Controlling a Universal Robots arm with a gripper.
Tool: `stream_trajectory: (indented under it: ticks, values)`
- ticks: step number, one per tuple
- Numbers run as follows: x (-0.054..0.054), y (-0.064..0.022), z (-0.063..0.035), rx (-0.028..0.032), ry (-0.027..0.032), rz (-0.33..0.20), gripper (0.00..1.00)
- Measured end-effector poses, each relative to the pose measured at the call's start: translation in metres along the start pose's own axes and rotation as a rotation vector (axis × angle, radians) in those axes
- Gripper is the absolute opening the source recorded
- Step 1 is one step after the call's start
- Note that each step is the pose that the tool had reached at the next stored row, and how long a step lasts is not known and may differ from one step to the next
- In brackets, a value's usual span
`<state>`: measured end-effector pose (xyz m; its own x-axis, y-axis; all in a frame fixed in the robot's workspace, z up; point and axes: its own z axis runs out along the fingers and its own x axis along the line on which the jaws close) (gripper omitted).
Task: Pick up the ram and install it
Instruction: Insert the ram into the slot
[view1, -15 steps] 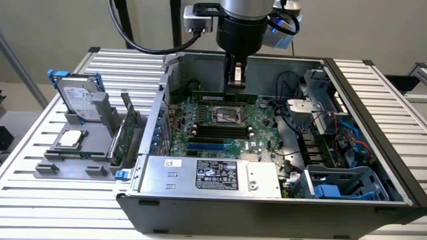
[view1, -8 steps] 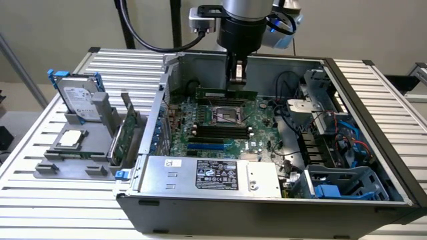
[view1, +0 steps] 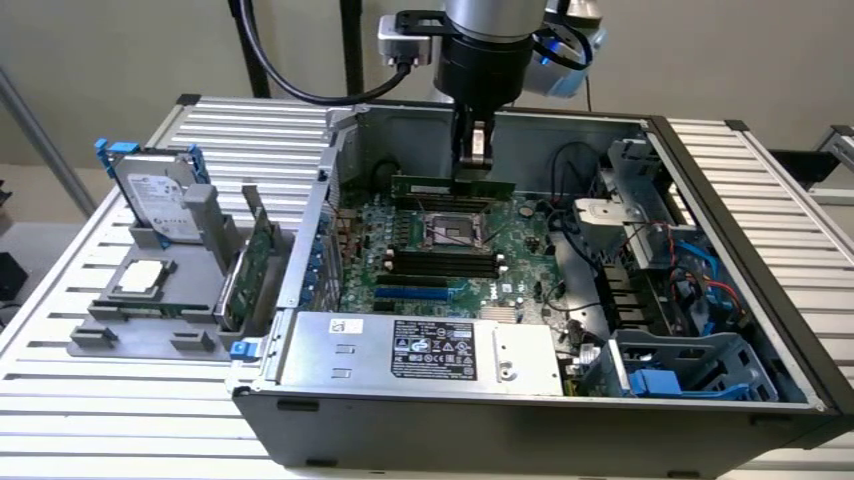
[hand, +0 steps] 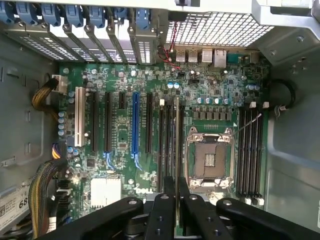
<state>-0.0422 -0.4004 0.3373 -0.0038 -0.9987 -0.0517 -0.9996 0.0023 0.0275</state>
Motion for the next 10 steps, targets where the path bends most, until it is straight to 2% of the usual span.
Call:
stream_trajectory:
  ticks: [10]
  values:
    - [0.0000, 0.0000, 0.0000, 0.0000, 0.0000, 0.000, 0.00]
